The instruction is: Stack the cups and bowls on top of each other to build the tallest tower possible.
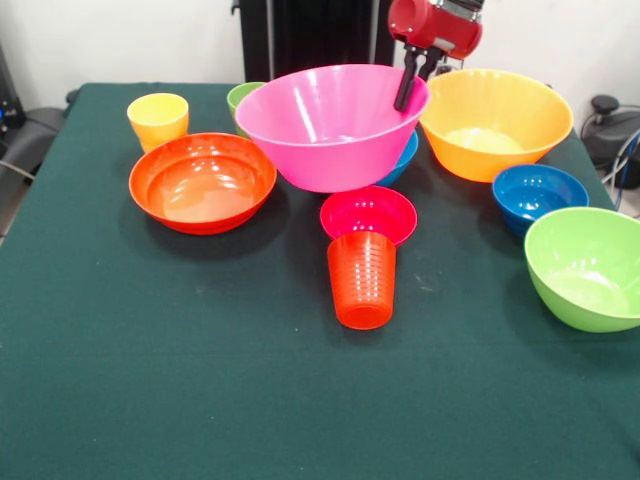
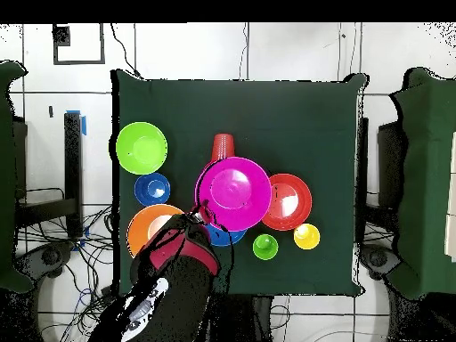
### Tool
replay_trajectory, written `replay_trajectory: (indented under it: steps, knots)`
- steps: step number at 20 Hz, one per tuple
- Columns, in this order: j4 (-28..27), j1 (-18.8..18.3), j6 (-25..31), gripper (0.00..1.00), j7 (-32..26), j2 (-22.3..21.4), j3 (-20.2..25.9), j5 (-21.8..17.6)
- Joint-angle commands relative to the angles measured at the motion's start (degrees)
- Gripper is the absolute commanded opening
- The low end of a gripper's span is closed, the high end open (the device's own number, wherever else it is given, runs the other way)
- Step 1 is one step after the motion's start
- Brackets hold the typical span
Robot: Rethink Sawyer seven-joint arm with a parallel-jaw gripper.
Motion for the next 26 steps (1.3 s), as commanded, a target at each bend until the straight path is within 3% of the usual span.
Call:
replay_trajectory:
  steps: [1,13,26]
  knots:
    - [-1.34,-0.15,-3.09,0.00,8.39,1.79,6.28,2.47]
    - [-1.56,3.76,-5.54,0.00,10.47,3.83,2.81,6.19]
    - [-1.21,3.66,-8.44,0.00,9.20,5.02,2.53,8.06]
